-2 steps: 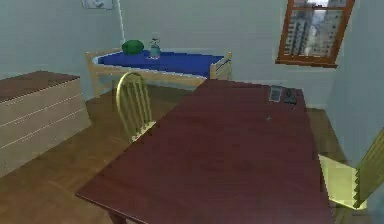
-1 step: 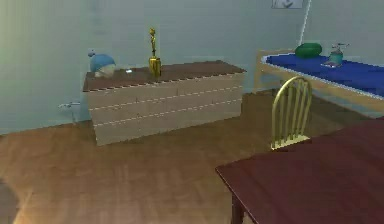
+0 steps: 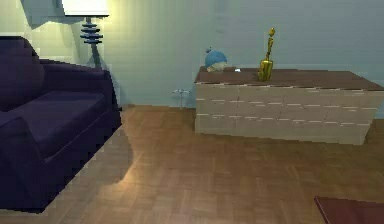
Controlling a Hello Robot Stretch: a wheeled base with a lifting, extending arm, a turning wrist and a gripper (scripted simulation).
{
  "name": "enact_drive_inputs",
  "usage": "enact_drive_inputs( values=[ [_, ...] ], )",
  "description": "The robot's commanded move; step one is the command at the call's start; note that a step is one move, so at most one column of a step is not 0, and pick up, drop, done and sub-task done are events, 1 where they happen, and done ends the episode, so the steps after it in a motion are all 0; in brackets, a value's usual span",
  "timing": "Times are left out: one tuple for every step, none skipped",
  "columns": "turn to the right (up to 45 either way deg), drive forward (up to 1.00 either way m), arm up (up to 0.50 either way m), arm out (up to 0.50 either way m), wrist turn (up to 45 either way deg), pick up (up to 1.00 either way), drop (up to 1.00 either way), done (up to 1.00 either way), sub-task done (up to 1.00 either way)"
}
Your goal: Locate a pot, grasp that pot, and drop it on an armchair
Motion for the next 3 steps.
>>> enact_drive_inputs(
  values=[
    [0.0,0.30,0.00,0.00,0.0,0.00,0.00,0.00,0.00],
    [-45.0,0.00,0.00,0.00,0.0,0.00,0.00,0.00,0.00],
    [-45.0,0.00,0.00,0.00,0.0,0.00,0.00,0.00,0.00]
  ],
)
